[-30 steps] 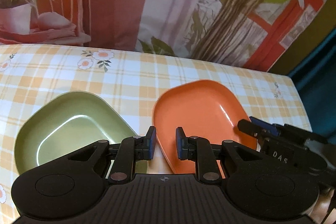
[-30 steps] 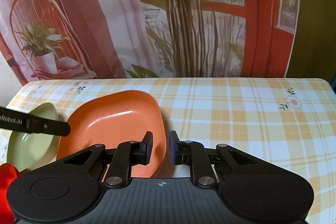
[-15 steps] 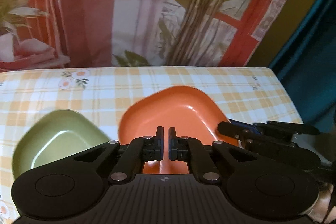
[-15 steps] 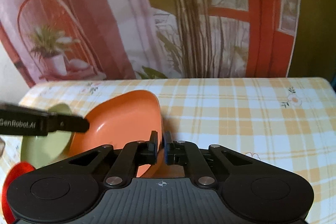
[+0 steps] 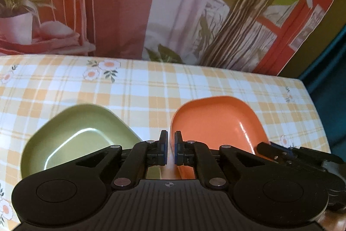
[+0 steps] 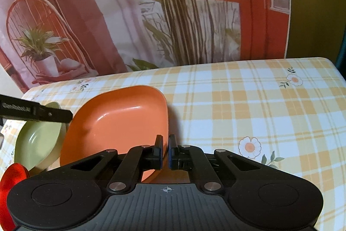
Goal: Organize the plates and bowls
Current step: 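Lift the orange plate with the left gripper toward the red bowls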
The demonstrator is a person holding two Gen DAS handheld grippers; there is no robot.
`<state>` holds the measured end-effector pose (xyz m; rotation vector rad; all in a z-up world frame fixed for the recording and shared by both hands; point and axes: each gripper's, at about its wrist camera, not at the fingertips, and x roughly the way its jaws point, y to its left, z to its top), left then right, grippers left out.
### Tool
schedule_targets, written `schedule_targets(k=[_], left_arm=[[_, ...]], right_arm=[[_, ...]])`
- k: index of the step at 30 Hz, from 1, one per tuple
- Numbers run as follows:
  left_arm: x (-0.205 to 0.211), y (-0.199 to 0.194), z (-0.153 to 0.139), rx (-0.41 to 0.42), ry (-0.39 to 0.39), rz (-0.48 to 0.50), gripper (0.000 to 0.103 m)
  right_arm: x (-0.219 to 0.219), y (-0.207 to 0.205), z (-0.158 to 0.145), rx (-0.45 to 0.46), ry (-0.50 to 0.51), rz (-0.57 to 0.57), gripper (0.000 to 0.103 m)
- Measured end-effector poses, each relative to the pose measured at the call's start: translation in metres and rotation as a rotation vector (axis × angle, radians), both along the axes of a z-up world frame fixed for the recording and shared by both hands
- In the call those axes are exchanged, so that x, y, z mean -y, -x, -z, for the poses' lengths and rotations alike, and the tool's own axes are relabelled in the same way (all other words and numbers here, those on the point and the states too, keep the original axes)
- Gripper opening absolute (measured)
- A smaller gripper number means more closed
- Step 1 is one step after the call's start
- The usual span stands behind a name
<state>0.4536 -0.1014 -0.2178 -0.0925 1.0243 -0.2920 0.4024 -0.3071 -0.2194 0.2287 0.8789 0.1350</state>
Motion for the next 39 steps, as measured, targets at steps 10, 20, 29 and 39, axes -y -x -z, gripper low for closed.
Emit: schedule_targets(k=[10, 20, 29, 39], left_arm=[[0.005, 0.005, 0.011, -0.03, 0.003, 0.018, 0.007], [0.0, 0.021, -0.027, 0.002, 0.081, 0.051, 0.007], [0.006, 0.078, -0.037, 0.009, 0.084, 0.165, 0.007], [0.002, 0.126, -0.016, -0.016, 0.049, 0.211, 0.007]], right_arm=[[0.004, 0.007, -0.004, 0.016, -0.043, 0.029, 0.005], [0.017, 0.04, -0.044, 0.092, -0.076, 0.051, 0.006], [0.028, 0.117, -0.056, 0.097, -0.109, 0.094, 0.007], [0.017, 0.182, -0.034, 0.047, -0.141, 0.117, 0.008]])
